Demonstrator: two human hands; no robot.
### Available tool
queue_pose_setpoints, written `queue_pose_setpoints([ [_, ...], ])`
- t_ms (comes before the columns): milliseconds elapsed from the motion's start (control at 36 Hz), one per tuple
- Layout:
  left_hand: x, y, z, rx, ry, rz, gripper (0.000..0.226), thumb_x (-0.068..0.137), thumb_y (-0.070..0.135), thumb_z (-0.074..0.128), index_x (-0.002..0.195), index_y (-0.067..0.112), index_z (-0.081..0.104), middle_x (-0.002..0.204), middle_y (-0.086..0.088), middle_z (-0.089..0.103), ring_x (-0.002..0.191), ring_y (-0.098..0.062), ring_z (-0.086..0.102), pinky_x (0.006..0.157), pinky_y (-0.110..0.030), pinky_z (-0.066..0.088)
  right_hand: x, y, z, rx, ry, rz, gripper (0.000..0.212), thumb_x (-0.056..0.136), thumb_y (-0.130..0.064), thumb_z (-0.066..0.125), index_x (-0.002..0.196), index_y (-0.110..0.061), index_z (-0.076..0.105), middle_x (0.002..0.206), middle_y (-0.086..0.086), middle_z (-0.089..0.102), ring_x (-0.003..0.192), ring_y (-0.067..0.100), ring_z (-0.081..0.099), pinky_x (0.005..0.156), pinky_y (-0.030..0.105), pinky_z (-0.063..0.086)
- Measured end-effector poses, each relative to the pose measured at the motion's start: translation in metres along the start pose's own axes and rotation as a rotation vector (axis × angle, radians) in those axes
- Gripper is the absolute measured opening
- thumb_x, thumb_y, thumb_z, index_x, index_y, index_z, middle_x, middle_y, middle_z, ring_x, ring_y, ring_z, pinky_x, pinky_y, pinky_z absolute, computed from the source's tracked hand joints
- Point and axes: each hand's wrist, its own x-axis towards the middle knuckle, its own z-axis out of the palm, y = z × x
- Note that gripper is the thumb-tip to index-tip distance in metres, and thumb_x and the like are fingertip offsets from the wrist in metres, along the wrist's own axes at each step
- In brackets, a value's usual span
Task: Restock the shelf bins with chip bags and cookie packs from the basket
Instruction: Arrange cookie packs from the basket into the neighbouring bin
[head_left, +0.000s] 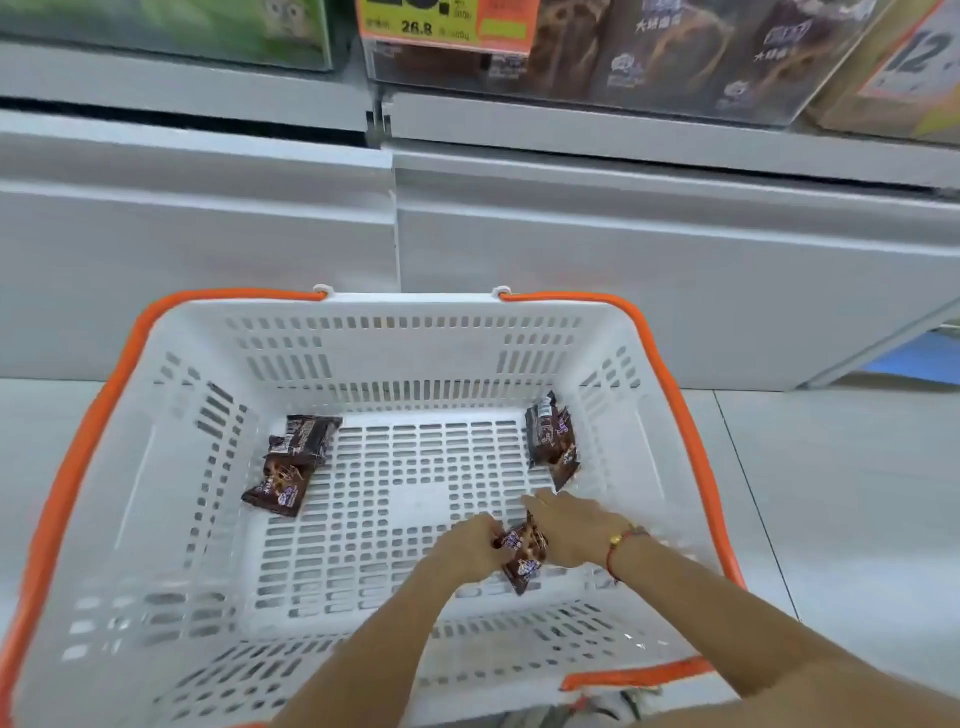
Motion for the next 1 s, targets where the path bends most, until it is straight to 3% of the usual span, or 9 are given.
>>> queue_pose_setpoints([
  [167, 0.011, -0.006, 0.009, -0.006, 0.088, -0.050, 0.022, 0.094, 0.025, 0.057, 0.107, 0.014, 0.071, 0.094, -0.003, 0.070, 0.088, -0.019, 0.064, 0.079, -0.031, 0.053, 0.014, 0.003, 0.008, 0.024, 0.082, -0.009, 0.053, 0.090, -0.001, 0.047, 0.139, -0.012, 0.030, 0.116, 0.013, 0.058, 0.101, 0.031, 0.059, 0.069, 0.032, 0.037],
  [278, 0.014, -0.008, 0.002, -0.115, 0.159, -0.045, 0.022, 0.097, 0.023, 0.051, 0.111, 0.014, 0.066, 0.092, 0.000, 0.063, 0.080, -0.015, 0.055, 0.062, -0.023, 0.043, 0.019, 0.006, 0.003, 0.221, 0.125, 0.047, 0.056, 0.092, -0.004, 0.046, 0.142, -0.012, 0.023, 0.109, 0.014, 0.061, 0.085, 0.028, 0.057, 0.062, 0.030, 0.036],
  [333, 0.013, -0.006, -0.006, -0.209, 0.215, -0.044, 0.022, 0.098, 0.022, 0.050, 0.114, 0.014, 0.064, 0.104, -0.002, 0.064, 0.089, -0.016, 0.058, 0.068, -0.023, 0.045, 0.018, 0.004, -0.001, 0.337, 0.158, 0.085, 0.065, 0.092, -0.010, 0.050, 0.147, -0.012, 0.014, 0.103, 0.014, 0.060, 0.085, 0.028, 0.057, 0.062, 0.029, 0.038],
  [444, 0.006, 0.002, -0.029, -0.483, 0.334, -0.050, 0.022, 0.097, 0.020, 0.052, 0.117, 0.013, 0.060, 0.111, -0.003, 0.061, 0.097, -0.020, 0.060, 0.086, -0.036, 0.052, 0.011, 0.002, -0.029, 0.637, 0.287, 0.131, 0.037, 0.094, -0.021, 0.056, 0.125, -0.010, 0.042, 0.078, 0.000, 0.052, 0.077, 0.019, 0.054, 0.062, 0.028, 0.039],
  [500, 0.001, 0.009, -0.045, -0.595, 0.402, -0.009, 0.022, 0.097, 0.019, 0.054, 0.116, 0.011, 0.061, 0.111, -0.006, 0.064, 0.095, -0.022, 0.062, 0.084, -0.038, 0.051, 0.000, 0.001, -0.052, 0.792, 0.372, 0.132, 0.011, 0.093, -0.022, 0.058, 0.102, -0.015, 0.057, 0.083, 0.000, 0.057, 0.079, 0.015, 0.056, 0.072, 0.026, 0.042],
  [611, -0.023, 0.038, -0.084, -0.744, 0.509, 0.121, 0.014, 0.095, 0.018, 0.057, 0.106, 0.010, 0.063, 0.106, -0.008, 0.066, 0.104, -0.024, 0.062, 0.092, -0.039, 0.049, -0.033, 0.004, -0.102, 1.026, 0.604, 0.111, 0.024, 0.090, -0.014, 0.063, 0.113, -0.008, 0.068, 0.113, 0.009, 0.067, 0.108, 0.020, 0.060, 0.093, 0.026, 0.046],
  [778, -0.068, 0.101, -0.148, -0.778, 0.572, 0.380, 0.010, 0.095, 0.013, 0.058, 0.101, 0.012, 0.065, 0.090, -0.001, 0.067, 0.086, -0.014, 0.062, 0.069, -0.021, 0.048, -0.090, 0.016, -0.163, 0.974, 0.987, 0.016, 0.017, 0.091, -0.009, 0.061, 0.102, -0.005, 0.073, 0.094, -0.004, 0.065, 0.088, 0.011, 0.057, 0.067, 0.000, 0.037],
  [889, -0.099, 0.142, -0.185, -0.694, 0.606, 0.501, 0.016, 0.095, 0.012, 0.057, 0.107, 0.008, 0.066, 0.102, -0.009, 0.067, 0.095, -0.018, 0.061, 0.072, -0.022, 0.049, -0.130, 0.024, -0.199, 1.041, 1.103, -0.056, 0.018, 0.093, -0.006, 0.055, 0.100, -0.007, 0.072, 0.083, 0.000, 0.066, 0.074, 0.014, 0.060, 0.075, 0.023, 0.048],
  [1000, -0.121, 0.175, -0.208, -0.715, 0.647, 0.540, 0.020, 0.095, 0.008, 0.057, 0.112, 0.002, 0.065, 0.094, -0.007, 0.067, 0.083, -0.014, 0.061, 0.070, -0.023, 0.050, -0.163, 0.024, -0.226, 0.975, 1.220, -0.086, 0.020, 0.095, -0.004, 0.052, 0.101, -0.002, 0.071, 0.087, 0.005, 0.065, 0.084, 0.020, 0.061, 0.070, 0.018, 0.050],
])
